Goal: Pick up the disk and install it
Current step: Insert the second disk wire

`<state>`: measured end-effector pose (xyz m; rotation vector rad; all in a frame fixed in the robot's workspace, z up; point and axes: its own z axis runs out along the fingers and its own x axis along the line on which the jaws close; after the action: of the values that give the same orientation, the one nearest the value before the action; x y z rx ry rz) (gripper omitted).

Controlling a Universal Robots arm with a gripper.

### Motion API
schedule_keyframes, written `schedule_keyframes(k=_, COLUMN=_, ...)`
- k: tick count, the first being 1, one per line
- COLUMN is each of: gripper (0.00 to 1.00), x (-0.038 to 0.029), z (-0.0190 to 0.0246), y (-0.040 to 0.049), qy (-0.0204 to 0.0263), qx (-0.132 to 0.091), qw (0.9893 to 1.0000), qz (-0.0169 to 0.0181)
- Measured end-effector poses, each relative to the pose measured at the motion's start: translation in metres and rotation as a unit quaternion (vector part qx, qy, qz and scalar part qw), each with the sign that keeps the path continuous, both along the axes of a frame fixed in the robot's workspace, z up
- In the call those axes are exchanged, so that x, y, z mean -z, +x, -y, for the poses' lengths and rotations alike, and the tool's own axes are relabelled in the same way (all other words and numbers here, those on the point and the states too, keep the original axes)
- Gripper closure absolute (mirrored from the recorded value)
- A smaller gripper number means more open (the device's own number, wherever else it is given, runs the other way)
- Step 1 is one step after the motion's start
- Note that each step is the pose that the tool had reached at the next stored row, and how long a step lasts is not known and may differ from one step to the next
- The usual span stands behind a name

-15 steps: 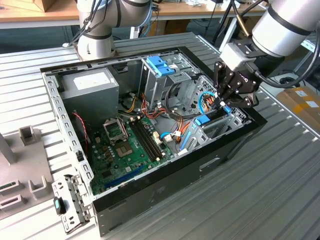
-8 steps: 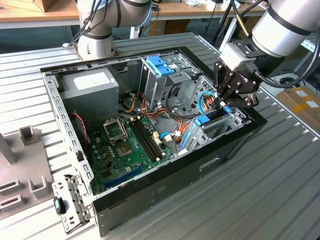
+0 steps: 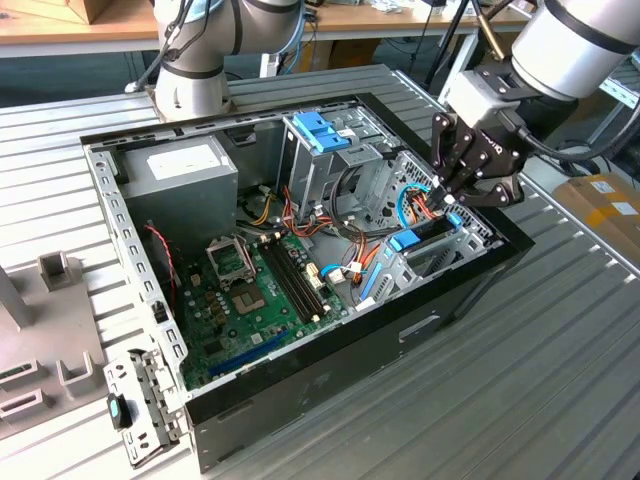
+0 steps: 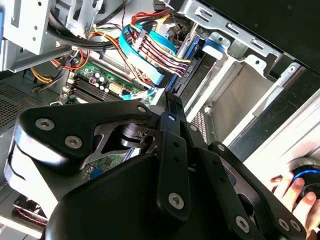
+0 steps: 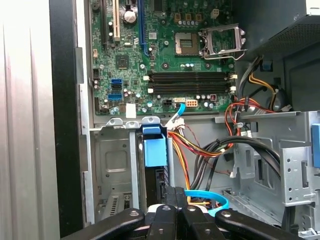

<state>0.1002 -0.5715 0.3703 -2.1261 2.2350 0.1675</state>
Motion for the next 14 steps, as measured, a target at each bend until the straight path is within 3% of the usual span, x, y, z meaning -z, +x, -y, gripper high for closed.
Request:
schedule_keyframes(k=4, gripper=0.89, x=-0.0037, z=-0.0057, y=0.0000, qy=0.0000, qx=0.000, qw=1.0000, qz=0.0000)
schedule_keyframes(k=8, gripper=0.89, x=-0.0070, z=-0.0140, y=0.0000, qy=-0.0001, qx=0.000, qw=1.0000, qz=0.0000)
schedule_keyframes(k=14, gripper=0.89, x=-0.0073, z=-0.0152, y=0.0000, qy=-0.0006, qx=0.000, qw=1.0000, qz=0.0000)
